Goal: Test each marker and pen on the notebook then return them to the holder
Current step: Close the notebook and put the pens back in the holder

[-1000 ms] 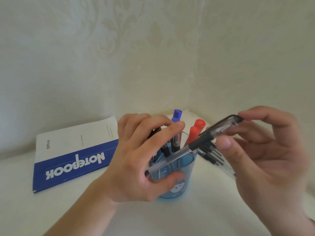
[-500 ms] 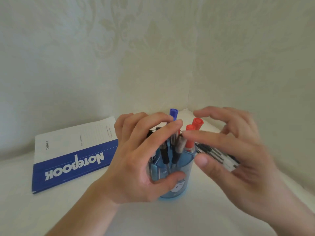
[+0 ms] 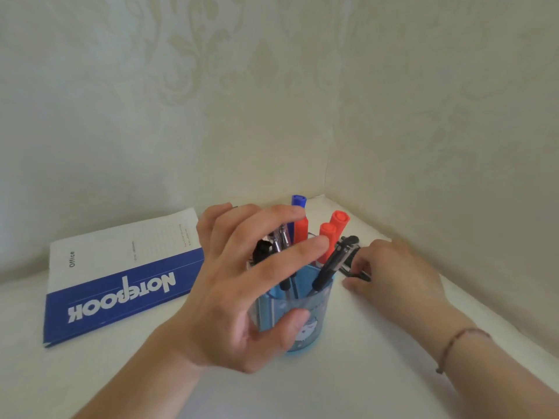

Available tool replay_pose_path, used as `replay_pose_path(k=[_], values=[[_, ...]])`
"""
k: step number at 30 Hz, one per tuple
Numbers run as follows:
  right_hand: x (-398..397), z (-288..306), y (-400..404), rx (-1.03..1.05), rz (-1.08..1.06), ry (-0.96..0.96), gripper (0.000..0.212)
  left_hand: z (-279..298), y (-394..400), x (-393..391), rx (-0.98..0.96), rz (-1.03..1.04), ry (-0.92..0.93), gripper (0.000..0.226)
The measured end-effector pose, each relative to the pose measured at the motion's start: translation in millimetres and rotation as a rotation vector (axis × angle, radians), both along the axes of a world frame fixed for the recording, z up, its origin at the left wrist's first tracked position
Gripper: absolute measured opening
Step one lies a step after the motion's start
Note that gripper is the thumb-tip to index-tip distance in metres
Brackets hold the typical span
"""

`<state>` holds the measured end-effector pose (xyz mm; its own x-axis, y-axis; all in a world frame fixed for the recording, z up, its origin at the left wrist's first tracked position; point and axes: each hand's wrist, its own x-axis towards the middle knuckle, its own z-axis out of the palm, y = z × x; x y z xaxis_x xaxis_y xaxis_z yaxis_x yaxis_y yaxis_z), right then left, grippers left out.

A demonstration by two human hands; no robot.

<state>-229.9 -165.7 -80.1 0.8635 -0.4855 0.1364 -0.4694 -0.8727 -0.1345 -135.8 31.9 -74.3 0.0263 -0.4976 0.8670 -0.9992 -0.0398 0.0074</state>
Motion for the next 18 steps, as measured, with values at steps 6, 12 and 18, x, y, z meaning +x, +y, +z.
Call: replay_pose_path(k=[6, 12, 18], values=[[-7.7, 8.3, 15.4, -0.117, -0.006, 0.113, 0.017, 2.3, 6.3, 7.1, -0.032, 0.001, 0.058, 0.066], [-16.8, 7.4, -3.7, 0.096, 0.065, -0.277, 0.044, 3.2, 4.2, 6.6, -0.019, 0.019, 0.053, 0.067], [-38.7, 43.6, -4.4, 0.752, 0.222, -1.324, 0.073, 1.6, 3.5, 6.6, -0.011, 0.021, 0.065, 0.069]])
